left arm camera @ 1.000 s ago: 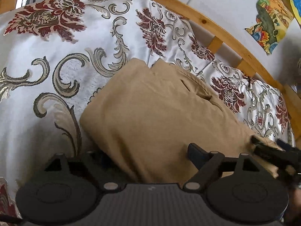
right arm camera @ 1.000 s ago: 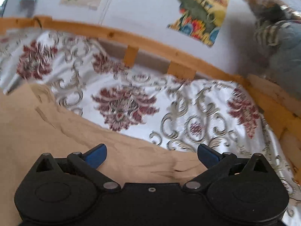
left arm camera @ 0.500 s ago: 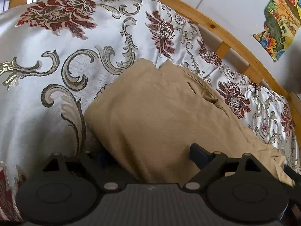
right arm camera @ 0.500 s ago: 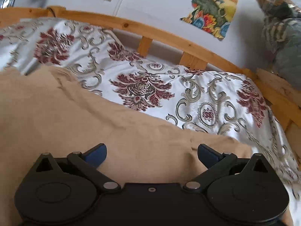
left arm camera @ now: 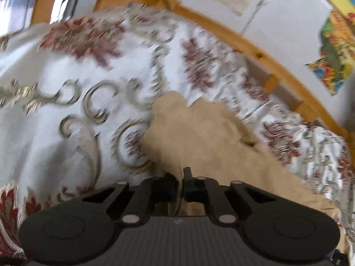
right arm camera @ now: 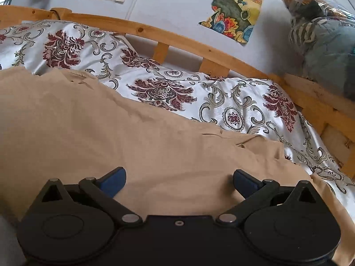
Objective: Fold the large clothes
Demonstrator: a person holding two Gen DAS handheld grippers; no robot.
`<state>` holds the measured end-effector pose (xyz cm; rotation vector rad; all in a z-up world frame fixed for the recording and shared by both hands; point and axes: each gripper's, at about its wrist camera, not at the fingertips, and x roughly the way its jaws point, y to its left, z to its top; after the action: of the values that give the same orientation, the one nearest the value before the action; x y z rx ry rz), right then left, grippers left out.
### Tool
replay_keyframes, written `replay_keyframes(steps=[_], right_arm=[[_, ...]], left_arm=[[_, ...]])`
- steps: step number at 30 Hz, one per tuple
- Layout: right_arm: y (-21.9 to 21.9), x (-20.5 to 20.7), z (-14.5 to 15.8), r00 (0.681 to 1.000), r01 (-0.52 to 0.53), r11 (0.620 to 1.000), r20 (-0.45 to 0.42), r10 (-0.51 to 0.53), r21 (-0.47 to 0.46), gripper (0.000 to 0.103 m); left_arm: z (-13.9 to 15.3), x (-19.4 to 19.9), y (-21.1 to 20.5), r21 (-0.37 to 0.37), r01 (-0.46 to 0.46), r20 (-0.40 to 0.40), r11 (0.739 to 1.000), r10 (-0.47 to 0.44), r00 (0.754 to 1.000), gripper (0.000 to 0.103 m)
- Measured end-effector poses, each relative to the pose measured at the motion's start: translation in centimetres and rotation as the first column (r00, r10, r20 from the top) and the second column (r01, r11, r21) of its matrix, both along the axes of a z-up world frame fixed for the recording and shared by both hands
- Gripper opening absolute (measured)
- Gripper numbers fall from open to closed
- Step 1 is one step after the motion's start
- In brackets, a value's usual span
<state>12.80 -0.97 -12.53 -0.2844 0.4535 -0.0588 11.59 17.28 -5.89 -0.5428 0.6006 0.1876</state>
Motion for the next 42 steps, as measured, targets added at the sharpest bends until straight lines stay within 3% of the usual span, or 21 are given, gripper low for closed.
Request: replay_keyframes(steps=[4,6,9,10,12,13,14,16,17,19,23,24,26,28,30,33,36,40,42], right_arm=[[-1.6,0.7,1.9,0.999,-0.015,0.992,-0.047,0.02,0.122,0.101],[-3.4,0.4,3.5,0.999,-0.036,0.971,-0.018,0.041,0.236,0.09],[-6.7,-0.6,7.0,0.999,-0.036,0.924,0.051,0.018,0.381,0.09],[-8.0,-0.8,8.0,0.998,-0.055,0.9,0.056,0.034,0.433,0.09],[-11.0,-1.4,9.5,0.997,-0.074,0.836,0.064,0.046,0.544,0.088],[-12.6,-1.8,10.1,0.997,-0.076,0.8,0.065,0.046,0.596,0.088],[-14.3,-2.1,10.5,0.997,-0.078,0.755,0.058,0.053,0.651,0.088],[-17.7,-2.9,10.8,0.996,-0.077,0.651,0.035,0.078,0.756,0.088],[-19.4,-3.4,10.5,0.995,-0.079,0.579,0.026,0.1,0.811,0.088],[-22.0,-4.2,9.3,0.992,-0.06,0.449,0.004,0.125,0.892,0.09],[-25.2,-5.0,5.4,0.993,0.027,0.145,-0.043,0.108,0.989,0.094],[-25.3,-4.9,4.7,0.992,0.036,0.119,-0.05,0.116,0.992,0.094],[-25.0,-4.0,4.2,0.987,0.068,0.137,-0.087,0.139,0.988,0.094],[-24.4,-3.2,3.9,0.982,0.06,0.139,-0.083,0.17,0.988,0.094],[-23.9,-2.8,3.9,0.981,0.052,0.173,-0.082,0.174,0.984,0.092],[-23.0,-1.8,4.0,0.981,0.04,0.26,-0.088,0.175,0.965,0.088],[-22.1,-0.8,4.1,0.976,0.06,0.39,-0.135,0.17,0.919,0.063],[-21.1,0.0,5.4,0.965,0.02,0.487,-0.145,0.22,0.873,0.035],[-20.2,0.4,7.1,0.96,-0.039,0.568,-0.127,0.251,0.822,0.023]], left_arm=[[4.0,-0.4,-2.5,0.108,0.139,0.146,0.984,-0.154,0.977,0.002],[6.3,-0.4,-4.0,0.14,0.229,0.201,0.963,-0.254,0.946,0.001],[9.3,0.1,-7.7,0.242,0.363,0.231,0.9,-0.417,0.879,0.001],[10.2,0.5,-9.3,0.278,0.42,0.223,0.864,-0.483,0.847,0.001],[11.6,1.1,-12.8,0.356,0.538,0.182,0.764,-0.622,0.762,0.001],[11.9,1.1,-14.6,0.403,0.599,0.145,0.692,-0.694,0.705,0.001],[12.1,1.0,-16.7,0.466,0.651,0.088,0.599,-0.763,0.64,0.001],[11.4,0.0,-19.9,0.557,0.696,0.002,0.453,-0.839,0.544,0.001],[10.7,-0.6,-21.3,0.586,0.716,-0.047,0.379,-0.867,0.496,0.001],[9.0,-1.5,-23.1,0.6,0.743,-0.104,0.298,-0.891,0.442,0.001],[6.2,-3.3,-24.7,0.575,0.799,-0.177,0.177,-0.926,0.333,0.001],[5.7,-3.9,-25.0,0.581,0.803,-0.198,0.13,-0.935,0.294,0.001],[4.7,-5.1,-25.1,0.593,0.803,-0.233,0.052,-0.944,0.233,0.001],[3.7,-5.9,-25.4,0.593,0.805,-0.266,-0.006,-0.945,0.189,0.001],[3.3,-6.4,-25.8,0.584,0.812,-0.281,-0.029,-0.945,0.168,0.001],[2.9,-6.0,-25.8,0.548,0.836,-0.281,-0.033,-0.949,0.147,0.001],[2.6,-5.5,-25.7,0.534,0.845,-0.275,-0.031,-0.951,0.139,0.001],[3.0,-5.5,-25.6,0.542,0.84,-0.26,-0.019,-0.954,0.146,0.001],[3.5,-5.9,-25.6,0.547,0.837,-0.242,0.003,-0.957,0.161,0.001]])
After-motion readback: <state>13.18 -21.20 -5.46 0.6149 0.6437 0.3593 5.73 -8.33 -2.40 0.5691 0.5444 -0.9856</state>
